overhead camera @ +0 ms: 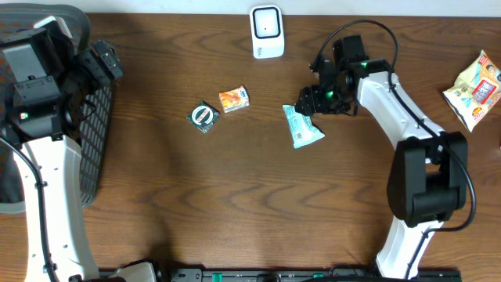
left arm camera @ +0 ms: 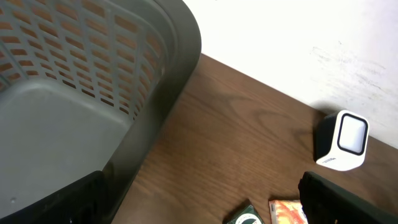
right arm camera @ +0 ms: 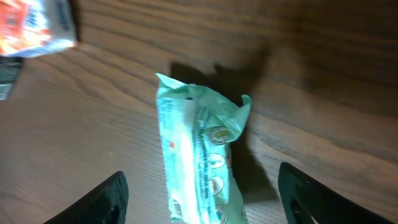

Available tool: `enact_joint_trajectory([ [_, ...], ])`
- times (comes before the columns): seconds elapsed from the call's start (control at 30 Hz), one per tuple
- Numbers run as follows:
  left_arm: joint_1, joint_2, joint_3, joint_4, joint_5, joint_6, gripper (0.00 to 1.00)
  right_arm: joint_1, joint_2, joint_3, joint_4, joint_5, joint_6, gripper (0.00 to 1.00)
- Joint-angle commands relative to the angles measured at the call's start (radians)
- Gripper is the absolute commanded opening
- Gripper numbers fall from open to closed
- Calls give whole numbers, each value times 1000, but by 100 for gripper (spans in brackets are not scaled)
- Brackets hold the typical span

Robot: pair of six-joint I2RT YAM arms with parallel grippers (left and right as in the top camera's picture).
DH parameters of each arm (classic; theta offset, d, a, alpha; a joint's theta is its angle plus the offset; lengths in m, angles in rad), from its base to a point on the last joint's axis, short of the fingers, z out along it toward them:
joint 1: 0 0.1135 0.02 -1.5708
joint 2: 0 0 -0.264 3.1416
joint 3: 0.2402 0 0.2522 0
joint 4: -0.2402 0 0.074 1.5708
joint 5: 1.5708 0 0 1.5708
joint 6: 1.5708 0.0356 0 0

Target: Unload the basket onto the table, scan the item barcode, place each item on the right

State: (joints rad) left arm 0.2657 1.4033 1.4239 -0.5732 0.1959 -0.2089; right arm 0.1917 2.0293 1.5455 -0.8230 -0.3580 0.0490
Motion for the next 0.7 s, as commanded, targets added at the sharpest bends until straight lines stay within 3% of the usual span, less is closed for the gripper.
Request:
enact_joint_trajectory([
  [0.0,14,17,5,-18,-62,-2,98,3,35,4,-12,16,5,83],
  [0.03,14,17,5,-18,-62,-2,98,3,35,4,-13,16,5,99],
  [0.33,14,17,5,-18,-62,-2,98,6,55,2,-6,17,-21,98],
  [0.37,14,17,5,-18,-62,-2,98,6,61,2,-5,17,-23,88],
  [0.4,13,17,5,-18,-62,-2,98,6,66,2,-6,16,-24,68],
  [0.43,14,17,5,-18,-62,-2,98,6,72,2,-7,16,-24,57],
  [0.67,14,17,5,-18,-62,-2,98,10,122,-5,-18,-19,-20,59],
])
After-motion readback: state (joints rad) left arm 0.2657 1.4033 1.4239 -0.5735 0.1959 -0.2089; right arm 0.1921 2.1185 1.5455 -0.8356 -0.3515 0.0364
